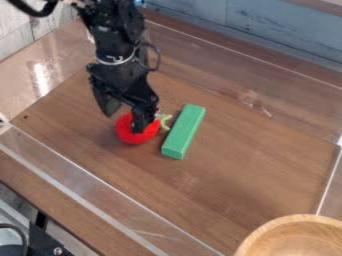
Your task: Move the red object to the right side of the table
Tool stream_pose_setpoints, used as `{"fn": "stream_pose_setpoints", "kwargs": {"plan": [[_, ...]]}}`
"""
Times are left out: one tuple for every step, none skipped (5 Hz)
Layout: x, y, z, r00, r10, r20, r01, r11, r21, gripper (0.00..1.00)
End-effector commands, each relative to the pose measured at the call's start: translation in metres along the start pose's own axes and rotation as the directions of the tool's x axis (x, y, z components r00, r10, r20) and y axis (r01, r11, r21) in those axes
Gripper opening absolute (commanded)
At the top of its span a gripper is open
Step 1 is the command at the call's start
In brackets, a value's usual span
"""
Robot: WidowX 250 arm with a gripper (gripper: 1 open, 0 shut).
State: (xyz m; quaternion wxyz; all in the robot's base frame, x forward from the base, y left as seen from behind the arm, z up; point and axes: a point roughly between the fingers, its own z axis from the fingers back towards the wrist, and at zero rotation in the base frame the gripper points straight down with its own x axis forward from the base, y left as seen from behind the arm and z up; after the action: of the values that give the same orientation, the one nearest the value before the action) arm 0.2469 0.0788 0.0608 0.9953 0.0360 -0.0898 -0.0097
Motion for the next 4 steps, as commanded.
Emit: {"fn": "stream_pose_setpoints", "kwargs": {"plan": [[0.013,-0.001,-0.001,1.000,-0.005,0.029,0.004,1.000,0.021,1.00],[0.016,-0.010,-0.008,1.000,-0.006,0.027,0.005,1.000,0.026,1.00],[0.014,-0.013,-0.003,1.000,-0.007,0.028,0.006,0.999,0.033,1.00],[0.012,-0.012,-0.017,1.000,-0.008,0.026,0.008,1.000,0.019,0.00]]}}
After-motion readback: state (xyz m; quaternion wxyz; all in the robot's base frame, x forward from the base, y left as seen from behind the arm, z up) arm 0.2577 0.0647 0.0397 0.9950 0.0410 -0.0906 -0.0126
